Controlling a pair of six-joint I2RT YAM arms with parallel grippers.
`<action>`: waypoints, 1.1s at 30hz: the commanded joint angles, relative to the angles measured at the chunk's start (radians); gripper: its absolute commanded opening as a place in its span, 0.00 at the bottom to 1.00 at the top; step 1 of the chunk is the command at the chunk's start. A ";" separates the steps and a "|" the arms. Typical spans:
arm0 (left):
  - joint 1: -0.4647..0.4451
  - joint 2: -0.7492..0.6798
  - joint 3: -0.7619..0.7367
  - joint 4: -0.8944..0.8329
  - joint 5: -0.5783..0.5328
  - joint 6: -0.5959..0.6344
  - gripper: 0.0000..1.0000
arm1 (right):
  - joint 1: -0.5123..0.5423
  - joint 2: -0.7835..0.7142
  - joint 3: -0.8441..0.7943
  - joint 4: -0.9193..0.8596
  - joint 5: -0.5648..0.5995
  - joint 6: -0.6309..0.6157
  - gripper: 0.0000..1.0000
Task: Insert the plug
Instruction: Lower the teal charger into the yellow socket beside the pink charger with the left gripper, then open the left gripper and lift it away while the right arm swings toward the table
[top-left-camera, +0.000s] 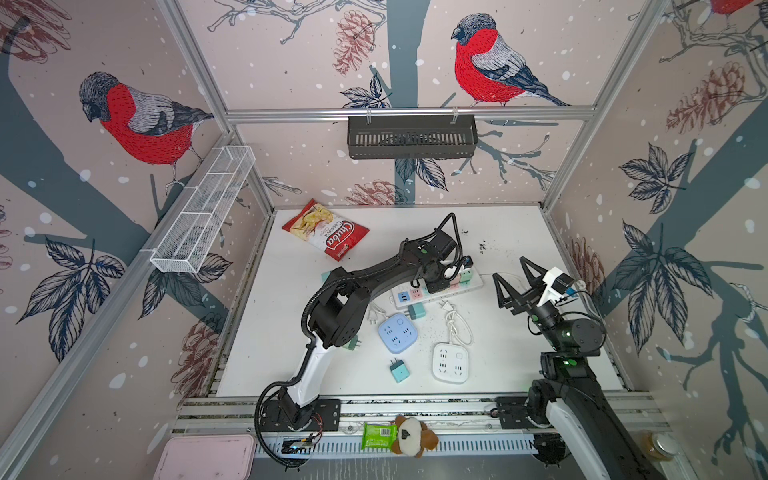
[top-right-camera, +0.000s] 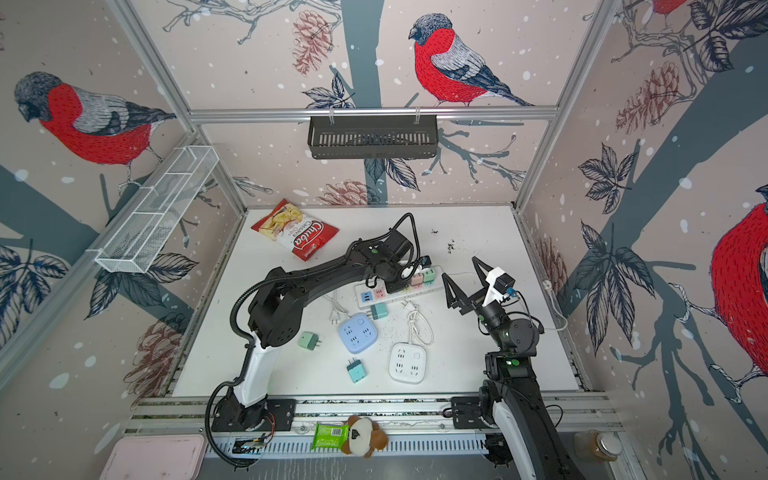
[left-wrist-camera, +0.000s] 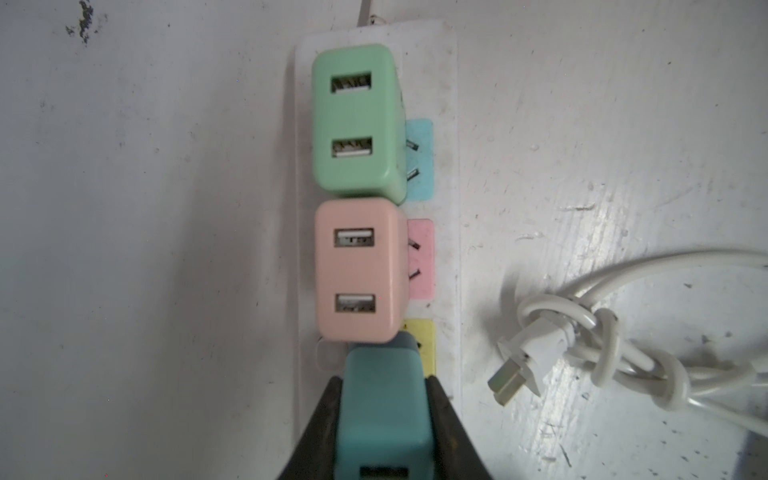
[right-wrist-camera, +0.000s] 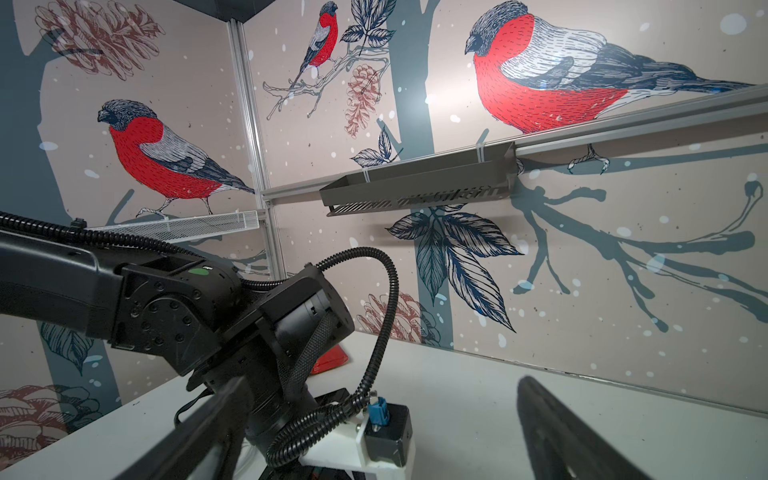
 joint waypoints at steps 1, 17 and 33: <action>0.001 0.022 0.044 -0.106 -0.036 -0.034 0.00 | 0.001 -0.006 0.005 0.005 0.013 -0.008 1.00; 0.010 0.154 0.208 -0.234 -0.055 -0.023 0.00 | 0.004 -0.007 0.009 -0.013 0.030 -0.027 1.00; 0.050 0.179 0.207 -0.217 0.018 -0.013 0.21 | 0.044 0.031 0.031 -0.053 0.073 -0.076 1.00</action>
